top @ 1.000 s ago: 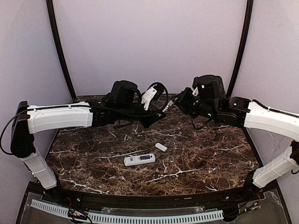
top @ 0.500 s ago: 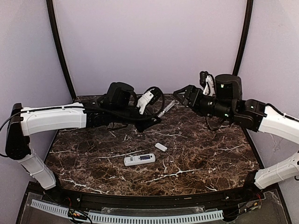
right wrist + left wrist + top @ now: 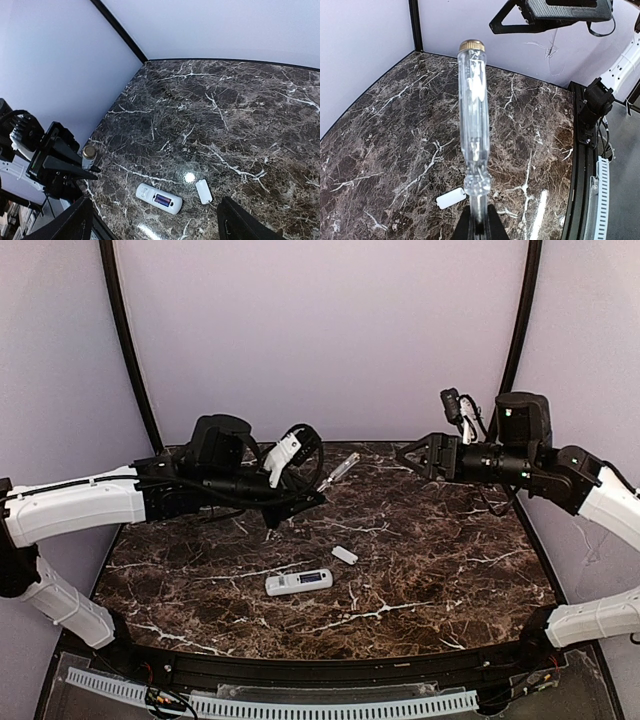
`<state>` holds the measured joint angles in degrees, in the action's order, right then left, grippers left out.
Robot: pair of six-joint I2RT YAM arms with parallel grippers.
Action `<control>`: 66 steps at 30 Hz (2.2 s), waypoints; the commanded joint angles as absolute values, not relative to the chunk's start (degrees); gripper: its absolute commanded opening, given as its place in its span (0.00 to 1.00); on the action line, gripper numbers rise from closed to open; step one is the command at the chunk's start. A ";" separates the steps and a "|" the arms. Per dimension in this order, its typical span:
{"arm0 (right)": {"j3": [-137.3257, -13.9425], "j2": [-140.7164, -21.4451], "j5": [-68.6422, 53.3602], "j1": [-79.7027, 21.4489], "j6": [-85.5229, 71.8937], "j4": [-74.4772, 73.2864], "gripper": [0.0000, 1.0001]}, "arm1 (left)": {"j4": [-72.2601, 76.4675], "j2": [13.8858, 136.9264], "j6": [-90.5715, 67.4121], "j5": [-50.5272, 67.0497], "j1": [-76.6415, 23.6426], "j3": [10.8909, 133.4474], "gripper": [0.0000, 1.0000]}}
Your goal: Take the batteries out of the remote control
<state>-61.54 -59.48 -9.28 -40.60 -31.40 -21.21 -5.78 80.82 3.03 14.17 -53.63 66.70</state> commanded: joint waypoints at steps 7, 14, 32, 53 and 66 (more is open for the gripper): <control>-69.09 -65.83 -23.59 -39.19 -22.42 -29.13 0.92 | -8.22 77.04 15.28 10.59 -53.67 62.12 0.00; -72.03 -69.25 -39.47 -37.23 -22.33 -29.89 0.99 | -6.20 77.67 20.92 17.04 -51.94 61.31 0.00; -78.52 -83.65 -50.08 -37.09 -28.43 -32.06 0.89 | -2.06 77.14 21.84 23.50 -50.23 58.01 0.00; -84.70 -92.10 -47.20 -43.46 -31.70 -33.13 0.55 | -4.11 79.64 20.37 20.72 -50.21 59.61 0.00; -87.16 -94.97 -45.49 -45.32 -31.40 -35.32 0.42 | -5.80 82.00 18.88 19.02 -50.25 61.43 0.00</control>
<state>-84.97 -93.73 -46.46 -44.27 -31.62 -34.50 -4.14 81.87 20.08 20.03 -50.39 59.57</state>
